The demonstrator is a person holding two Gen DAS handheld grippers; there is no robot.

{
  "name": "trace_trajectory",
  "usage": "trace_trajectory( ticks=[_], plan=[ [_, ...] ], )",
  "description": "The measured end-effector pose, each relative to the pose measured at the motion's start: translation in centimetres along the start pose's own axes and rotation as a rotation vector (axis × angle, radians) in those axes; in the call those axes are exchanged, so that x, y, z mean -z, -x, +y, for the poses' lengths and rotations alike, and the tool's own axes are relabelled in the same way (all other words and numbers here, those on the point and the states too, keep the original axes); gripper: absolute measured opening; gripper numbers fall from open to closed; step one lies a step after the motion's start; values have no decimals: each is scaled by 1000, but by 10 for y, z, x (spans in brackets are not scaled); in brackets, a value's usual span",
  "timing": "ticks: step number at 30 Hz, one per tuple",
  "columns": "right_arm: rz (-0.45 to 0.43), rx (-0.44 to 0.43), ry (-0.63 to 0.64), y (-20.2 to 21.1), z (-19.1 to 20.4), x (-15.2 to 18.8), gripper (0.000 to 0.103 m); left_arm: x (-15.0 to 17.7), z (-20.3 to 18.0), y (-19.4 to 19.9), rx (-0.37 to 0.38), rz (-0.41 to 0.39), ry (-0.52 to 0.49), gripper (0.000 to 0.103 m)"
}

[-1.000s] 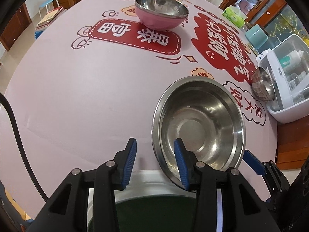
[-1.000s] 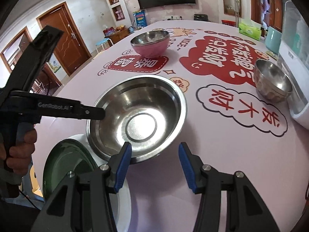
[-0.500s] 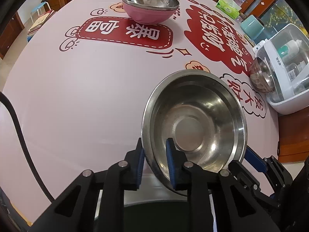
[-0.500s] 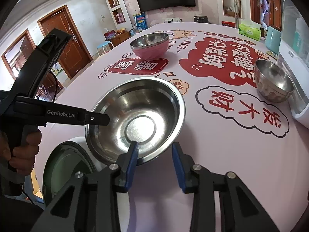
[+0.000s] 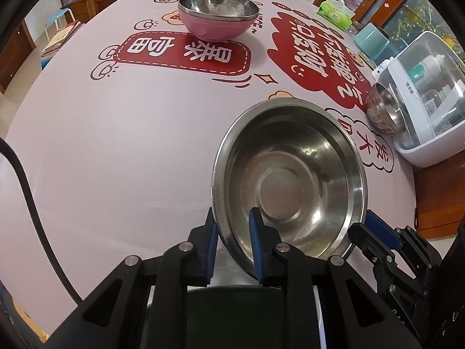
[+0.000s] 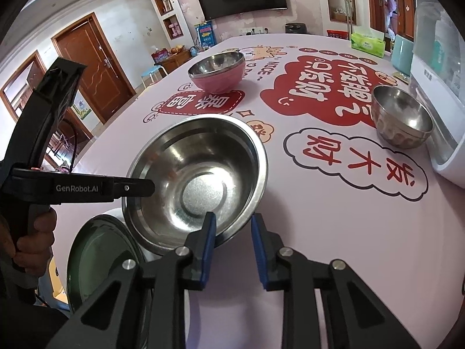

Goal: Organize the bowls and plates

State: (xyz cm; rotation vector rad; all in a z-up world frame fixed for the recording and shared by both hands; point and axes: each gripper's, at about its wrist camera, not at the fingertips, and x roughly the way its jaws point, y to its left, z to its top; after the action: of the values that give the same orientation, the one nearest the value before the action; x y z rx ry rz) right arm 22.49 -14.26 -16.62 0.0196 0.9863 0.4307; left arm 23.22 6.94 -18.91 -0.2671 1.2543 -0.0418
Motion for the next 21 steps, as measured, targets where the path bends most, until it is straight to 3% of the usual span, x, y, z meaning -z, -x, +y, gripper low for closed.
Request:
trace_trajectory(
  ticks=[14, 21],
  plan=[
    [-17, -26, -5, 6, -2, 0, 21, 2, 2, 9, 1, -21, -6, 19],
    [-57, -20, 6, 21, 1, 1, 21, 2, -2, 26, 41, -86, -16, 19]
  ],
)
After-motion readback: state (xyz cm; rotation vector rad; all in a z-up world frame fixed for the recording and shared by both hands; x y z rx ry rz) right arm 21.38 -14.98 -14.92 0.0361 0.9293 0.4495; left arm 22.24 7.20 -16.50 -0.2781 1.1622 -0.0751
